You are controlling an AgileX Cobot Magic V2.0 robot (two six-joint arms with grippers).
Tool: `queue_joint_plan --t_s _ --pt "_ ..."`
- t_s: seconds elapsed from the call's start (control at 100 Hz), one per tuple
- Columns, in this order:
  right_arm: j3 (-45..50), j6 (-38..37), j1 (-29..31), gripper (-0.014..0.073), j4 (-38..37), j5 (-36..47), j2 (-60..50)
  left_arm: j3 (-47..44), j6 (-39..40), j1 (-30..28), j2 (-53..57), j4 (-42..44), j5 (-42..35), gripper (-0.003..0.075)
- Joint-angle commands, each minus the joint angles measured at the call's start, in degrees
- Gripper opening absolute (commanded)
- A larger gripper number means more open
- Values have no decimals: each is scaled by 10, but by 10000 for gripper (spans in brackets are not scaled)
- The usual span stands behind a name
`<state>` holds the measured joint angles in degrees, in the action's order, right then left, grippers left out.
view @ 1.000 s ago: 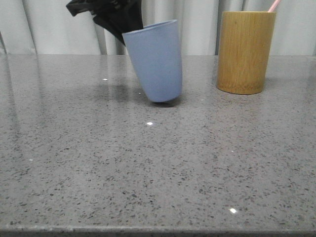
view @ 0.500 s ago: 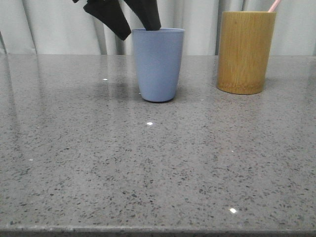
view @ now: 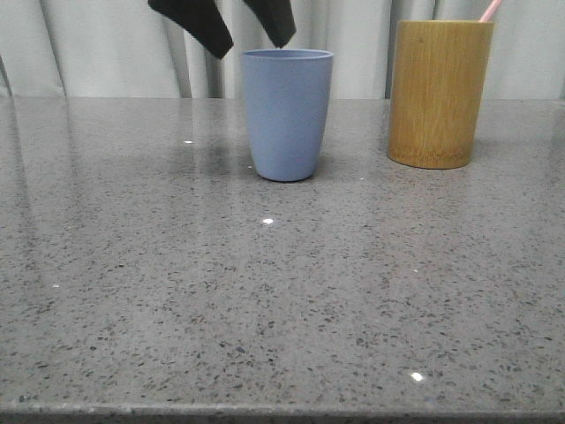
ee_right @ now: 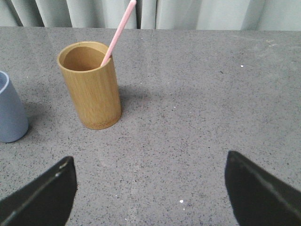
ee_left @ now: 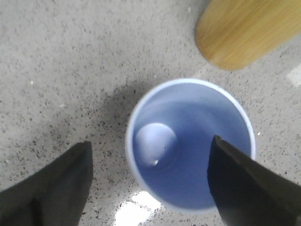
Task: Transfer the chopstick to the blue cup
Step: 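Lower the blue cup onto the table, open left gripper, withdraw, then move the right gripper above the pink chopstick in the bamboo cup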
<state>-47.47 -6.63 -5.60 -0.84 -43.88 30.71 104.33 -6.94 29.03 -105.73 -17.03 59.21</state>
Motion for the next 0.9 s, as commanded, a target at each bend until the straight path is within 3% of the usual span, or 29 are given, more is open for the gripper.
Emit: queue_joint_plan --t_s 0.0,0.47,0.89 --pt "-18 2 4 635 -5 35 7 27 7 2 43 -13 -24 498" --pt "-18 2 4 635 -6 35 7 -10 23 -72 130 1 -55 495" --pt "-18 2 4 635 -6 64 10 -334 23 -198 376 25 -170 495"
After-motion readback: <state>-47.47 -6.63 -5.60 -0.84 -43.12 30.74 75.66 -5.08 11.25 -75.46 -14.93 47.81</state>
